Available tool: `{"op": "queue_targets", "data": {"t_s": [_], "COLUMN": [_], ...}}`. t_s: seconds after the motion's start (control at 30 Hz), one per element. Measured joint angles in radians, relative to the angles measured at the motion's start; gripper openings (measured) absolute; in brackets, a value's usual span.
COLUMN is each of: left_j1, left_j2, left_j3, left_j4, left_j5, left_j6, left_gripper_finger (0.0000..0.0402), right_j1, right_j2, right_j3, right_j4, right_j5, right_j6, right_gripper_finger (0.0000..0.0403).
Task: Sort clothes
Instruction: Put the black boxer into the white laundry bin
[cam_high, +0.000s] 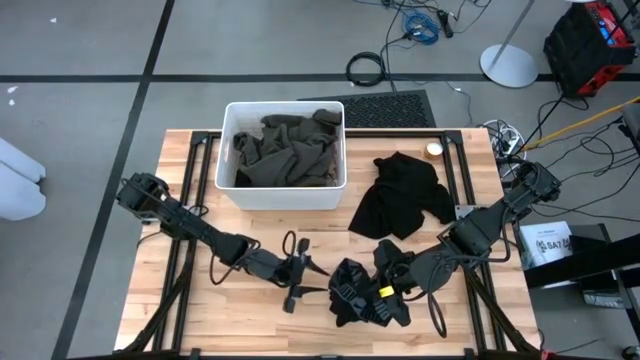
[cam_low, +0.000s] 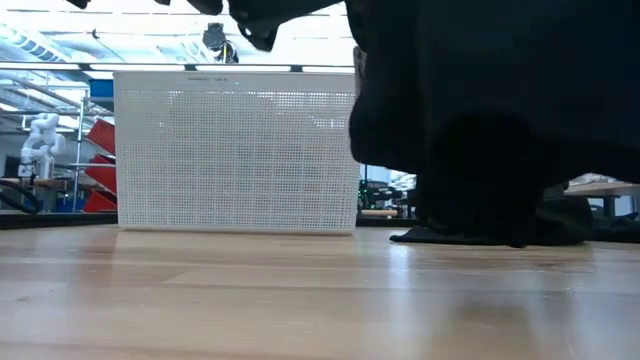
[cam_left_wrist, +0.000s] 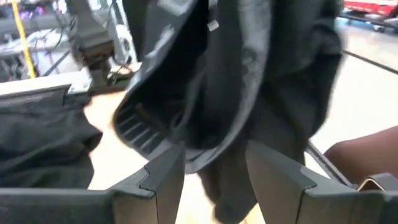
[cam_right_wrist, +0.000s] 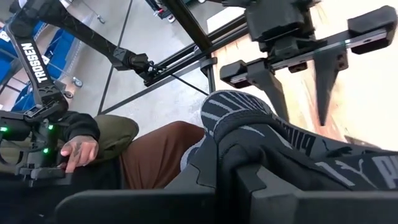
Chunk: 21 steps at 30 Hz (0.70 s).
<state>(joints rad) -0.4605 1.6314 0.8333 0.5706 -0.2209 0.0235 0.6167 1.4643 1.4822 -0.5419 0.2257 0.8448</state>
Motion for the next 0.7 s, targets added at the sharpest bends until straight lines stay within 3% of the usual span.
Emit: {"op": "queue_targets", "data": {"t_s": [0.5,0.6,0.7], "left_j1": [0.017,0.013,0.015], "left_j2": [0.056,0.054,0.054], "left_j3": [0.051,0.066,0.068], "left_j4": [0.053,0.052,0.041], "left_j5": [0.037,0.067,0.102], "left_j6": [0.043,0.043,0.034], "left_gripper_finger": [0.0175,0.0151,0.0097], "right_j1": [-0.008,-0.008,-0.008], "right_j2": [0.0,0.0,0.0], "right_j3": [0.0,0.0,0.0], "right_j4": [0.054,0.054,0.052], "right_j5": [-0.019,-0.019,-0.019], "right_j6": [-0.026,-0.025,-0.024], "right_gripper_finger": [0.0,0.0,0.0]}}
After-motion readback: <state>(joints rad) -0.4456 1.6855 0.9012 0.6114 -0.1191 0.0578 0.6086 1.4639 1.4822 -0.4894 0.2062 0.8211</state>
